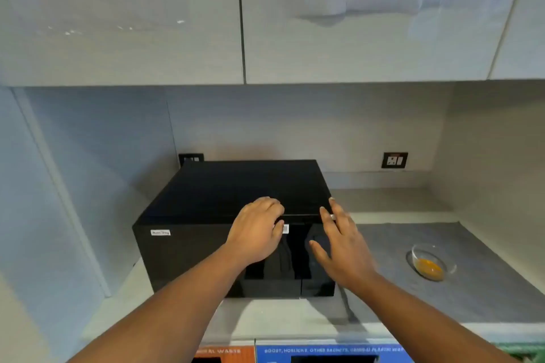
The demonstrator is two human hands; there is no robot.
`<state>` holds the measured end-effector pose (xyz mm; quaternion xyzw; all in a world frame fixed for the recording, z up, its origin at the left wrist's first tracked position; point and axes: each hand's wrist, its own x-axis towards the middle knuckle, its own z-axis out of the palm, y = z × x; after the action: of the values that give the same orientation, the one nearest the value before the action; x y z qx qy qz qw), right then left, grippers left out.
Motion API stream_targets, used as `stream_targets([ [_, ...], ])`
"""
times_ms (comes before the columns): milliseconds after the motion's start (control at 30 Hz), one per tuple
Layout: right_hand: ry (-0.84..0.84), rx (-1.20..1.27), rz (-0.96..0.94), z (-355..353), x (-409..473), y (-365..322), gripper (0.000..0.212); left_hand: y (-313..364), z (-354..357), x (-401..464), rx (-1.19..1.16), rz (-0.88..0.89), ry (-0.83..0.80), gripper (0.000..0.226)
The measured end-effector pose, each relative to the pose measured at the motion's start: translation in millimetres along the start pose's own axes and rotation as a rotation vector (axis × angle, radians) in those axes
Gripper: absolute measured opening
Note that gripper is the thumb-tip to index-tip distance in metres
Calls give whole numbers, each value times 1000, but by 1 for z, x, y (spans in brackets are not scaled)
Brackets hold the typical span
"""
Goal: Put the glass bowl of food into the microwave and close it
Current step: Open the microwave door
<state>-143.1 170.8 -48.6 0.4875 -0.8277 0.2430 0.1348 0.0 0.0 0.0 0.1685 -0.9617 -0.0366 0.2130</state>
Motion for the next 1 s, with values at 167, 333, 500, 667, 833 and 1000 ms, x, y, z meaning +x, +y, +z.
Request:
stream_targets([
  [167,32,62,79,44,-18,20,110,-5,30,8,-23,-50,-86,55],
  [333,40,221,200,88,-35,38,134,-8,64,5,93,-63,-64,63],
  [500,2,493,364,131,-45,53,137,-10,78,2,178,-1,-44,68],
  [667,7,643,456,166,-52,59,131,-13,82,2,149,-11,-17,65],
  [833,79,550,474,183,-54,58,126,-13,88,1,179,-10,16,66],
  [1000,115,508,488,189,-52,59,125,-12,88,3,201,-10,39,67],
])
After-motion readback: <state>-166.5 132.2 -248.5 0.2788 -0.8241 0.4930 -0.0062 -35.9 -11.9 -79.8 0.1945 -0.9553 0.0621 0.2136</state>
